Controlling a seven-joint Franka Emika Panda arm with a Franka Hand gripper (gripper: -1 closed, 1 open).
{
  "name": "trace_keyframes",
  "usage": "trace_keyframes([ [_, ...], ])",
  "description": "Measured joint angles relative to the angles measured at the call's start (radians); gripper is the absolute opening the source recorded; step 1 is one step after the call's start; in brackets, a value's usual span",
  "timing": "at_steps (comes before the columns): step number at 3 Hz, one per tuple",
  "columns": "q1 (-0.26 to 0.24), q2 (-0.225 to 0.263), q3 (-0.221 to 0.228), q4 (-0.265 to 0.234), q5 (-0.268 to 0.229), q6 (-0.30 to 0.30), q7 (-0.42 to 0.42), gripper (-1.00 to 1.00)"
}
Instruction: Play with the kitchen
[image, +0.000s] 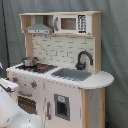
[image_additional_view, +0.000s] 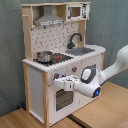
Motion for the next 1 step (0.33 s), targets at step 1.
trace_keyframes([
  [1,0.038,0.029,0.0,-0.035,0.04,-0.053,-0.047,1.0],
])
